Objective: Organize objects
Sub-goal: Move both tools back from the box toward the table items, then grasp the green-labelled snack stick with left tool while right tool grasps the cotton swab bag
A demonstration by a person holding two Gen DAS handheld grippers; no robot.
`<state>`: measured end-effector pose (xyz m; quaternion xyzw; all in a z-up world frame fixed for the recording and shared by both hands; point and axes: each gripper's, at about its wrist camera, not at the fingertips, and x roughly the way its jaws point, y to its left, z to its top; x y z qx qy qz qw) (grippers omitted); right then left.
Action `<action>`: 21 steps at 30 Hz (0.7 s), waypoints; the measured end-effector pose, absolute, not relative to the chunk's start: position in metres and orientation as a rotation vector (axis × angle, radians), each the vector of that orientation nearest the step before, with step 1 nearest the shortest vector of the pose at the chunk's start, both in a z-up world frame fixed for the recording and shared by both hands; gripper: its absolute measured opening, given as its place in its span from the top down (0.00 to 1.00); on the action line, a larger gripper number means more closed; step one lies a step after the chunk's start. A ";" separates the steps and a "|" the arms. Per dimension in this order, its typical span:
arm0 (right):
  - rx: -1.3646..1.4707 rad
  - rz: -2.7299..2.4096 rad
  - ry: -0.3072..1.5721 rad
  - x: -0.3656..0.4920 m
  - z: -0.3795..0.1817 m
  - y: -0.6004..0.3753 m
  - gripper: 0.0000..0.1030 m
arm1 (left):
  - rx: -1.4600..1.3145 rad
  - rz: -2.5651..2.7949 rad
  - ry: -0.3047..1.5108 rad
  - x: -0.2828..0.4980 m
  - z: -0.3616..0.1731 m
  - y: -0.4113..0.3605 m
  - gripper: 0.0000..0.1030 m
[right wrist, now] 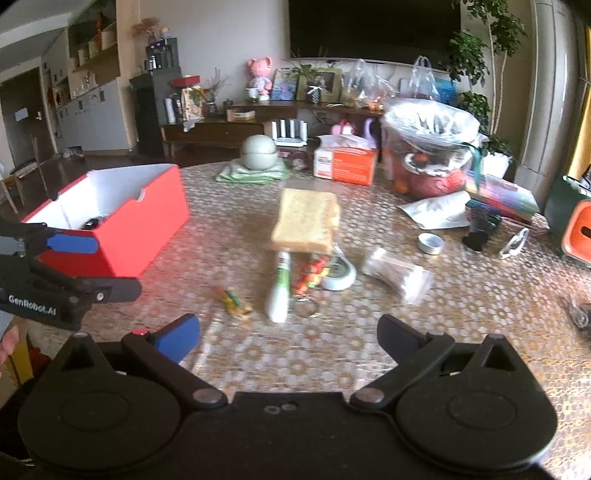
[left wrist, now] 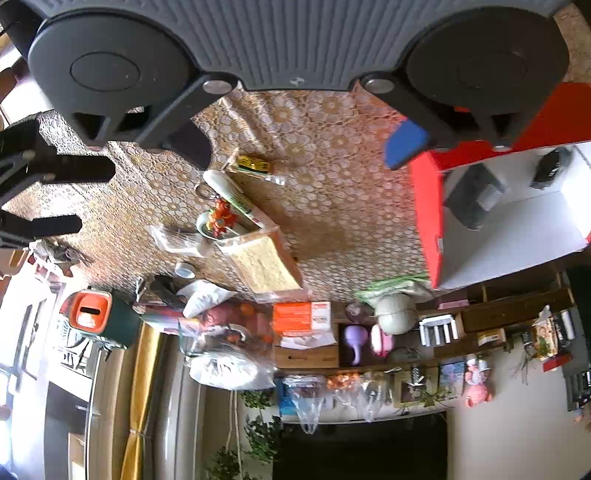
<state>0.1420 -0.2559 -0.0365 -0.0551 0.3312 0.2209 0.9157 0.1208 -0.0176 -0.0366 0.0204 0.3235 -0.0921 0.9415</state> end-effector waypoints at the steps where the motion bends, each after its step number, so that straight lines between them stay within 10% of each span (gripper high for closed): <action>1: -0.116 0.449 0.683 0.145 -0.037 -0.260 0.01 | 0.044 -0.193 0.660 0.123 -0.040 -0.021 0.00; 21: -0.236 0.398 0.729 0.260 -0.075 -0.315 0.02 | 0.089 -0.311 0.753 0.184 -0.095 -0.066 0.00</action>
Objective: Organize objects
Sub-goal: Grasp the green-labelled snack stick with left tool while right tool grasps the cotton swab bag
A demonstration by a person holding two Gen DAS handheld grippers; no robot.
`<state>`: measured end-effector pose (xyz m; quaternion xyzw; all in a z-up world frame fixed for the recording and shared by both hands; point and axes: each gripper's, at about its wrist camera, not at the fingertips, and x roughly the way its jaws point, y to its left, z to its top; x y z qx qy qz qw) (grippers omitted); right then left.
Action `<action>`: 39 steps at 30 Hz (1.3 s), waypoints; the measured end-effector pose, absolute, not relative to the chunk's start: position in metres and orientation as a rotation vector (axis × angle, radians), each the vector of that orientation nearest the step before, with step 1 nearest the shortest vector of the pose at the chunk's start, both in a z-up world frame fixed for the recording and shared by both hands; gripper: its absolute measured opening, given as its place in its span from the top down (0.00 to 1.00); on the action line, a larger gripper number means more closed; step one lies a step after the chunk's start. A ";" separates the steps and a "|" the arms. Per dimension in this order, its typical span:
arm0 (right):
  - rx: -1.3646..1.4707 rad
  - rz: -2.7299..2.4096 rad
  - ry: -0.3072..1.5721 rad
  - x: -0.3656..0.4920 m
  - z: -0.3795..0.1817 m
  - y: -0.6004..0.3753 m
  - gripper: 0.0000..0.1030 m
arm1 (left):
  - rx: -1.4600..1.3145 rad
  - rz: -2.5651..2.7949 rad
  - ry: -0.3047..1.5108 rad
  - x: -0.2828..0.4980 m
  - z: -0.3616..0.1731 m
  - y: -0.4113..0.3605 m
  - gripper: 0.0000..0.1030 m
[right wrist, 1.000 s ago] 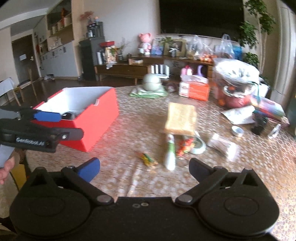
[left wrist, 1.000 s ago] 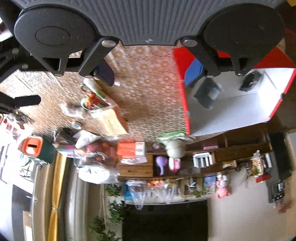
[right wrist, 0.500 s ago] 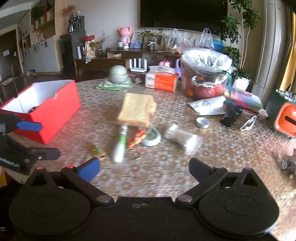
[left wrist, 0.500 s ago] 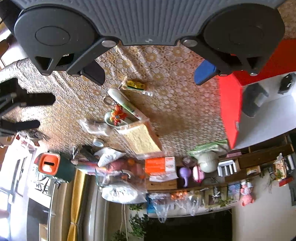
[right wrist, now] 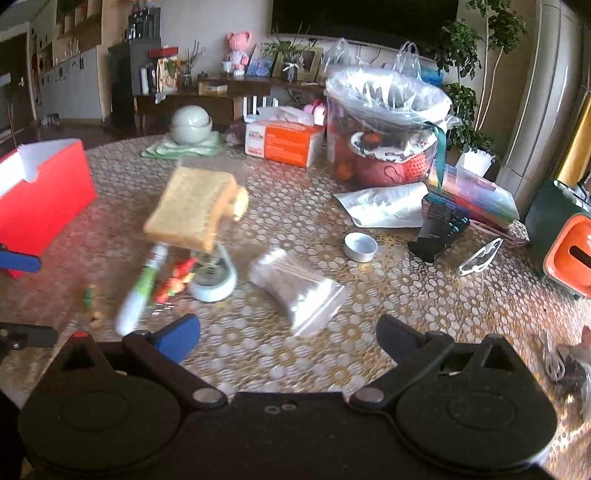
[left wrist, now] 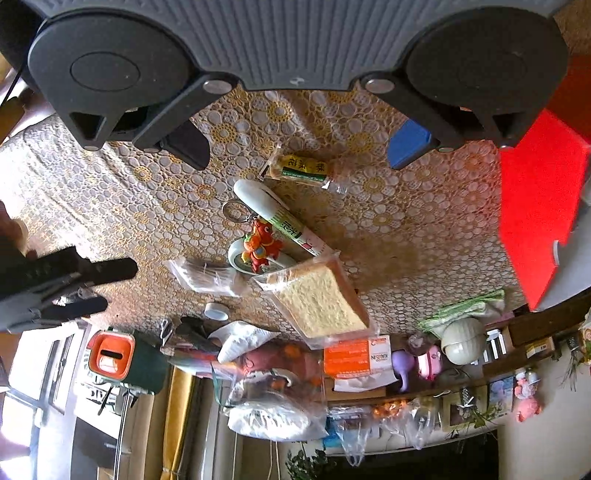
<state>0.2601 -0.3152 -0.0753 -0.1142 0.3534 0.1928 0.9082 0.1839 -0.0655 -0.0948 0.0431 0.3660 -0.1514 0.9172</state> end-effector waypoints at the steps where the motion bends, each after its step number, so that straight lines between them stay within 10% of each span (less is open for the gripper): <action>1: -0.243 0.400 0.734 0.266 -0.078 -0.316 0.03 | 0.092 -0.313 0.752 0.187 -0.097 -0.067 0.00; 28: -0.311 0.544 0.814 0.358 -0.131 -0.296 0.22 | 0.159 -0.300 0.743 0.224 -0.142 -0.079 0.01; 39: -0.255 0.520 0.814 0.346 -0.129 -0.293 0.48 | 0.170 -0.336 0.714 0.219 -0.140 -0.084 0.27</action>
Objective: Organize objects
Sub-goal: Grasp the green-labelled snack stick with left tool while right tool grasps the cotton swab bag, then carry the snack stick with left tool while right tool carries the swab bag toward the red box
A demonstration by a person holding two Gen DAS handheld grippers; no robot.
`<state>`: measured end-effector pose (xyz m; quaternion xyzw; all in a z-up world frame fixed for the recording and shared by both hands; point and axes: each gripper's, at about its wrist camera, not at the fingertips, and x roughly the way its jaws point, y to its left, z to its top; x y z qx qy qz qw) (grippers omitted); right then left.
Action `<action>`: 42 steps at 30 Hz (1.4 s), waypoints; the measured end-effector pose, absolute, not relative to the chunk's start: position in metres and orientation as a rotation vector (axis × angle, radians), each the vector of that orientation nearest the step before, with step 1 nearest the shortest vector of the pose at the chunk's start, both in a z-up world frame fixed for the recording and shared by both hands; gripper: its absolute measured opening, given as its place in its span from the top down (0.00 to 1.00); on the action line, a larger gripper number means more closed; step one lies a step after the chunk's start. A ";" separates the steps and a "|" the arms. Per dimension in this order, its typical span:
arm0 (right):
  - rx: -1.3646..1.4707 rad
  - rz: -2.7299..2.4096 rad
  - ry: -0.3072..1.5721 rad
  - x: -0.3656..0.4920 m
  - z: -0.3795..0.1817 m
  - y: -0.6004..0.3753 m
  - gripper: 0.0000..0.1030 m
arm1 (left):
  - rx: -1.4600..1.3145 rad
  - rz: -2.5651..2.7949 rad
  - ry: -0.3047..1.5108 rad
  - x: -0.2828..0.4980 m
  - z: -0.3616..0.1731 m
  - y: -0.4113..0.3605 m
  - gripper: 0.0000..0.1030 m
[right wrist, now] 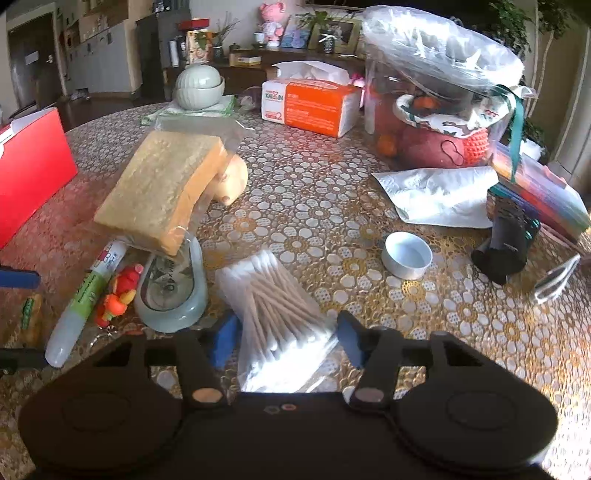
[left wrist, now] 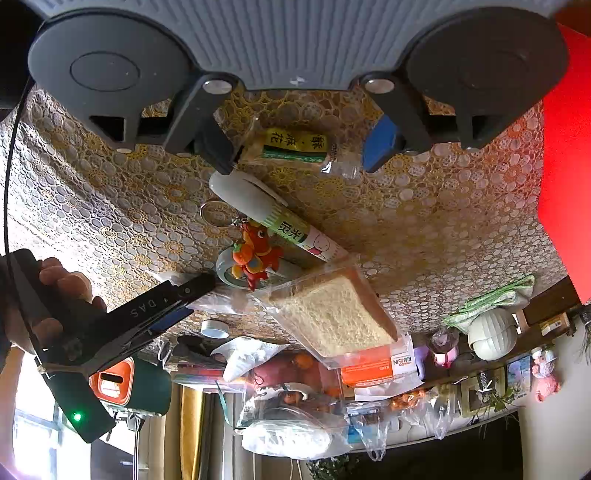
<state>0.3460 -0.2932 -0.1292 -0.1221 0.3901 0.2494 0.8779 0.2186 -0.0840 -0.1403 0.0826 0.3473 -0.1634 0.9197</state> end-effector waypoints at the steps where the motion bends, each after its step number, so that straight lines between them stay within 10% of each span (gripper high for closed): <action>1: -0.253 0.508 0.815 0.344 -0.128 -0.293 0.49 | 0.175 -0.333 0.713 0.218 -0.140 -0.085 0.27; 24: -0.065 0.354 0.811 0.227 -0.070 -0.273 0.54 | 0.120 -0.299 0.684 0.180 -0.104 -0.080 0.48; 27: -0.060 0.360 0.800 0.211 -0.062 -0.265 0.54 | 0.123 -0.308 0.685 0.170 -0.098 -0.078 0.74; 35: -0.057 0.367 0.785 0.183 -0.054 -0.256 0.54 | 0.147 -0.283 0.664 0.151 -0.092 -0.068 0.73; 38: -0.072 0.371 0.785 0.176 -0.054 -0.255 0.54 | 0.146 -0.304 0.669 0.147 -0.094 -0.062 0.65; 41: -0.067 0.374 0.793 0.175 -0.056 -0.256 0.54 | 0.162 -0.318 0.644 0.143 -0.095 -0.061 0.17; 42: -0.068 0.373 0.797 0.175 -0.057 -0.257 0.54 | 0.174 -0.335 0.625 0.141 -0.095 -0.060 0.17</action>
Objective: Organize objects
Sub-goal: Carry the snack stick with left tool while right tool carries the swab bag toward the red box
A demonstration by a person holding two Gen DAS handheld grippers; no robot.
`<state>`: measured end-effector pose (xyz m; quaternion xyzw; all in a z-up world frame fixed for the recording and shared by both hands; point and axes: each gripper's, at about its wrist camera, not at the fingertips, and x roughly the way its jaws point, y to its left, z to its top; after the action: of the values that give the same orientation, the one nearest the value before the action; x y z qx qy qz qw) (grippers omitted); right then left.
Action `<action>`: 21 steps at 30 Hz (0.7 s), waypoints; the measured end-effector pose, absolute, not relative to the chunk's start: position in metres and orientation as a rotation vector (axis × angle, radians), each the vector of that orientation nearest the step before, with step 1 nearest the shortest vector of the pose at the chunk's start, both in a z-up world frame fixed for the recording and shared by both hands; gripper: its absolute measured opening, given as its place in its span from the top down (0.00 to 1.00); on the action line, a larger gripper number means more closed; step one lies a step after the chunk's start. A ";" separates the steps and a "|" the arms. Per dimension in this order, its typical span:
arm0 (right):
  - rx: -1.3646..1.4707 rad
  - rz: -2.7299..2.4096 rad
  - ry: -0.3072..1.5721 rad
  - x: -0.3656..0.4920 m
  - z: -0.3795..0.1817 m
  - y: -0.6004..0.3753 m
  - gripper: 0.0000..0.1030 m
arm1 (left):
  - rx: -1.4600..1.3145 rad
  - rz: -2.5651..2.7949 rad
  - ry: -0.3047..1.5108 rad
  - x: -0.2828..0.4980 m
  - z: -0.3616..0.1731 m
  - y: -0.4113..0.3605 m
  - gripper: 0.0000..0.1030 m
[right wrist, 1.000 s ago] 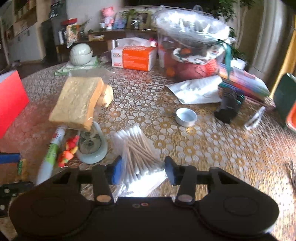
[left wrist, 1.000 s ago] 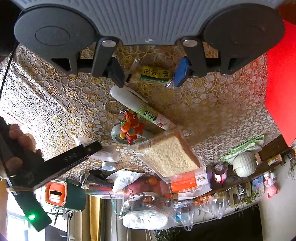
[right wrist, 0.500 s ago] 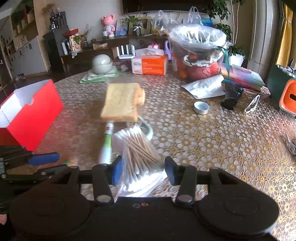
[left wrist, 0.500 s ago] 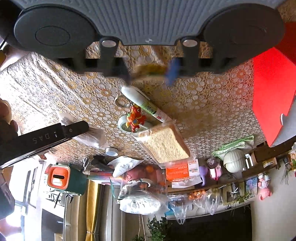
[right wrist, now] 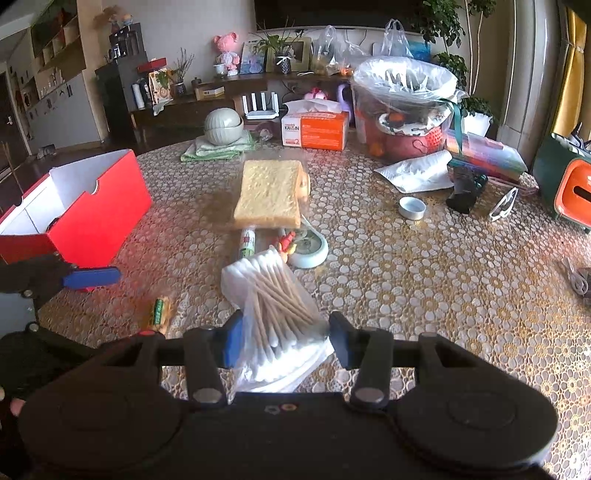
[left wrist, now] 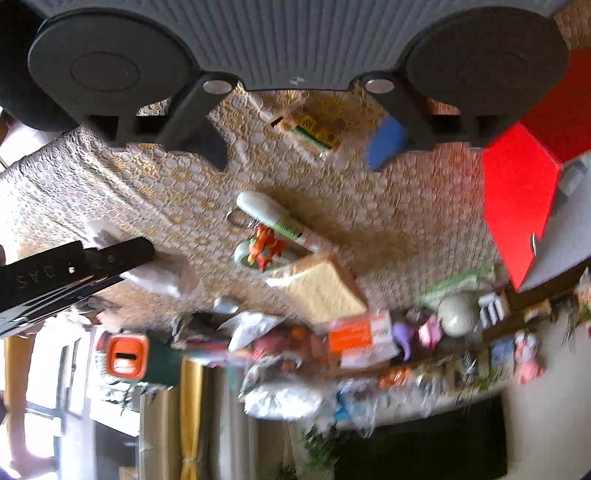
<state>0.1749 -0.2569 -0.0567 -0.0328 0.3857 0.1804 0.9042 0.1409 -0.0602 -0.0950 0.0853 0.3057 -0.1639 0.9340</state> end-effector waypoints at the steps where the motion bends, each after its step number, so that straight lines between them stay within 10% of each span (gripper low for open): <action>1: -0.068 0.374 0.802 0.175 -0.058 -0.258 0.54 | 0.200 -0.355 0.621 0.141 -0.096 -0.062 0.17; 17: -0.045 0.383 0.877 0.191 -0.087 -0.267 0.54 | 0.255 -0.472 0.765 0.187 -0.137 -0.042 0.17; 21: -0.040 0.381 0.886 0.193 -0.090 -0.266 0.54 | 0.233 -0.491 0.760 0.190 -0.137 -0.044 0.30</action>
<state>0.1934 -0.2661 -0.0904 -0.0191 0.4262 0.1831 0.8857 0.1898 -0.0440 -0.1367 0.1122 0.3662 -0.2365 0.8929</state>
